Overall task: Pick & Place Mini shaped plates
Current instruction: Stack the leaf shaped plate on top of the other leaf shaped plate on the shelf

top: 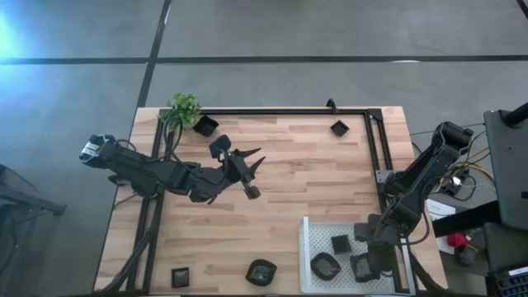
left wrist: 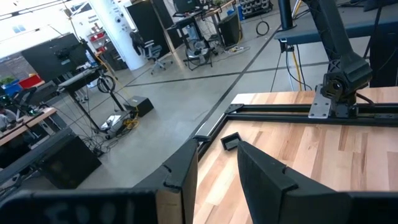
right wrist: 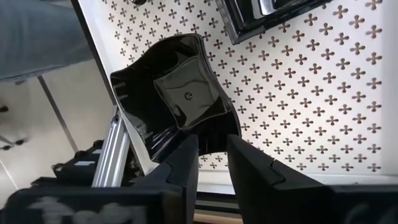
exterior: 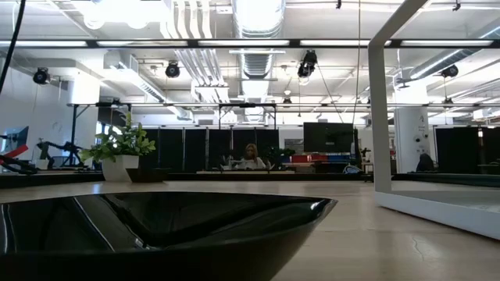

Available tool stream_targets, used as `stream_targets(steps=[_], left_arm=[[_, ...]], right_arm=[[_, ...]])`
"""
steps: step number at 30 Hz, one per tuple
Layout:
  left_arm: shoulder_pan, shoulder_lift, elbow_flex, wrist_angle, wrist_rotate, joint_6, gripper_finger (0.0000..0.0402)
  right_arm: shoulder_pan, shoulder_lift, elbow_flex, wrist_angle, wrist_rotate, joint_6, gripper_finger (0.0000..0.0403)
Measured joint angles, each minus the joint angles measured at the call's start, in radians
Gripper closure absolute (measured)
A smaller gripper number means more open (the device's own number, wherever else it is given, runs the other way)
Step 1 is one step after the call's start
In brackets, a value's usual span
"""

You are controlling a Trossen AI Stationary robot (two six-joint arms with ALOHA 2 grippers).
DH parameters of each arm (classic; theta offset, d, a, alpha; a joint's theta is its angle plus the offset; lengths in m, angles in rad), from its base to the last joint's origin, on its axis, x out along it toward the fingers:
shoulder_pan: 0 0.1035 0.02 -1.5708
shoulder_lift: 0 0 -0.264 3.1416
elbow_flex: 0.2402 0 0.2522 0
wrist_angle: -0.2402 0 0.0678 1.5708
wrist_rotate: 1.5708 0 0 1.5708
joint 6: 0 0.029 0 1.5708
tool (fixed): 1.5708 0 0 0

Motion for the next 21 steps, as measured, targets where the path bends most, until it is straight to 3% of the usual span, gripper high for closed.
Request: stream_targets(steps=[10,21], left_arm=[[0.000,0.000,0.000,0.000,0.000,0.000,0.0291],[0.000,0.000,0.000,-0.036,0.014,-0.015,0.0291]], right_arm=[[0.000,-0.028,0.000,0.029,0.000,0.015,0.0335],[0.000,-0.188,0.000,0.029,0.041,0.114,0.0331]])
